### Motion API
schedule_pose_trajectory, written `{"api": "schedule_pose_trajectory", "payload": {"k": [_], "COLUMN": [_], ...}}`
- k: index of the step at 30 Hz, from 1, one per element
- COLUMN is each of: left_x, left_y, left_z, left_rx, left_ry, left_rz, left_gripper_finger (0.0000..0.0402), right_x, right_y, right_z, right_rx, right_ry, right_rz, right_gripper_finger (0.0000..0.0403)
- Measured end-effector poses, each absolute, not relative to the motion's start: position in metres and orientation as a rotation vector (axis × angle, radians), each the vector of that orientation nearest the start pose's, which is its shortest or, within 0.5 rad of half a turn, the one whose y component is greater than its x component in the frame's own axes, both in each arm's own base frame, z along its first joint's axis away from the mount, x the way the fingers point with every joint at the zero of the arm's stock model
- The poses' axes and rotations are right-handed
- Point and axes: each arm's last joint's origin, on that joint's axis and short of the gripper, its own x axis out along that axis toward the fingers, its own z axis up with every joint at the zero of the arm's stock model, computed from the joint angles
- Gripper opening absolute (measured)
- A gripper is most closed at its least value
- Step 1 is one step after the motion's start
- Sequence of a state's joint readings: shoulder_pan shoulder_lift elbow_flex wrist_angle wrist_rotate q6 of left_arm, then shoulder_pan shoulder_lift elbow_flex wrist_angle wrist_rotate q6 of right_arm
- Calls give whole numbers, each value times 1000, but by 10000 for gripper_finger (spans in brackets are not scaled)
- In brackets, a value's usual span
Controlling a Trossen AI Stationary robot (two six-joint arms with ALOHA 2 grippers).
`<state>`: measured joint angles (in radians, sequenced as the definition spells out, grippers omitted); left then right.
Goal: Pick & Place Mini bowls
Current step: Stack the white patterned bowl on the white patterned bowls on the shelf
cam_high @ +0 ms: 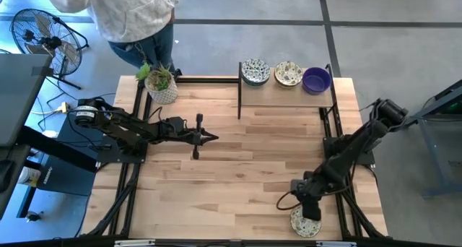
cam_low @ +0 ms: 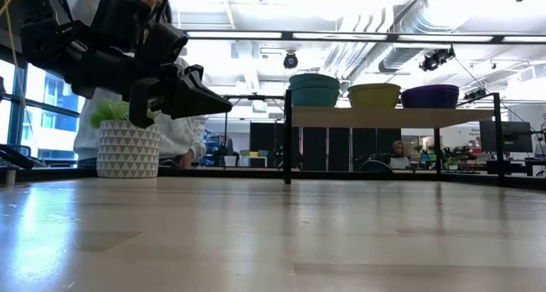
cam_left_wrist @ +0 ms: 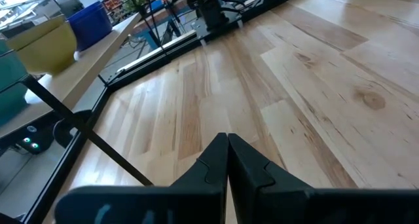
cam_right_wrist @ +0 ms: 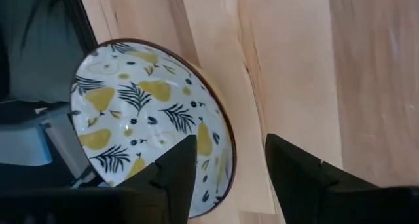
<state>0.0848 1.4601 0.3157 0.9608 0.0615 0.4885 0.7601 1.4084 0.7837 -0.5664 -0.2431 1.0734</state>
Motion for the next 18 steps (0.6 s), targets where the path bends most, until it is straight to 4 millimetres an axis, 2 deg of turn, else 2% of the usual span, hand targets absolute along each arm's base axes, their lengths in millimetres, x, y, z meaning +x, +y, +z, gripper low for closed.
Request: {"api": "schedule_pose_trajectory", "payload": {"k": [5, 10, 14, 18], "left_x": [241, 241, 241, 241], "left_y": [19, 19, 19, 19], "left_z": [150, 150, 150, 150], "left_rx": [473, 473, 469, 468], "left_ry": [185, 186, 186, 186], "left_rz": [-22, -23, -24, -25], "left_gripper_finger": [0, 0, 0, 0], "right_x": [177, 181, 182, 185], "right_y": [179, 182, 181, 178], "right_z": [171, 163, 160, 160], "right_rx": [540, 508, 487, 484], "right_ry": [1515, 1523, 1526, 1520], "right_rz": [142, 152, 158, 163], "right_gripper_finger": [163, 138, 103, 49]}}
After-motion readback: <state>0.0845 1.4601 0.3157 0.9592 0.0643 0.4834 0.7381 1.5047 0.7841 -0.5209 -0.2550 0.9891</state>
